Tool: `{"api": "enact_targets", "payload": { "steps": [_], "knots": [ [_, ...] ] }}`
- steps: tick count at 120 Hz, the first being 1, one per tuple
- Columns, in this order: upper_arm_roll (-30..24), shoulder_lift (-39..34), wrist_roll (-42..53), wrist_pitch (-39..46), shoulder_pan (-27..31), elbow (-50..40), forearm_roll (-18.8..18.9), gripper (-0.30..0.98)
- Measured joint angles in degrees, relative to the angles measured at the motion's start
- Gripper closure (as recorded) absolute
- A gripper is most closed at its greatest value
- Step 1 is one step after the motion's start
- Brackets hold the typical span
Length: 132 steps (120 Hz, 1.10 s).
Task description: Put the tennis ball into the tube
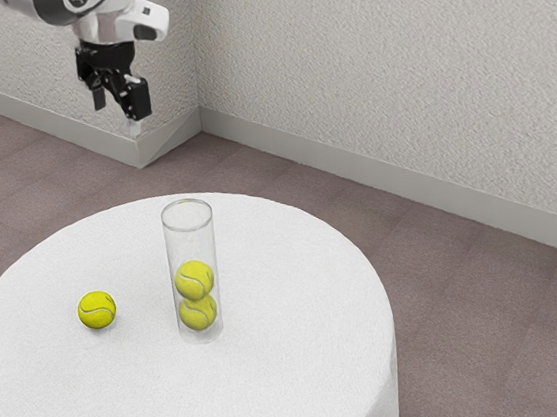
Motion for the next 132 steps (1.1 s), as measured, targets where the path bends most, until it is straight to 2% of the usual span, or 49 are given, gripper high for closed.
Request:
{"api": "enact_targets", "payload": {
  "steps": [28, 41, 50, 62, 70, 116, 132],
  "knots": [
    [1.1, 1.8, 0.8, 0.9, -1.5, 0.5, -0.9, 0.0],
    [4.4, 4.8, 1.3, 2.0, -4.5, 0.1, -1.6, 0.0],
    [6.7, 8.1, 1.7, 4.3, -4.2, -0.3, -1.9, 0.0],
    [14.1, 9.6, 2.0, 8.0, -4.5, -3.5, -3.1, 0.0],
    [16.4, 9.8, 2.3, 10.3, -4.6, -5.4, -3.9, 0.0],
    [19.3, 16.4, 4.0, 21.6, -6.2, -9.0, -9.9, 0.0],
    [19.3, 21.2, 4.9, 24.3, -4.9, -9.1, -13.9, 0.0]
  ]
}}
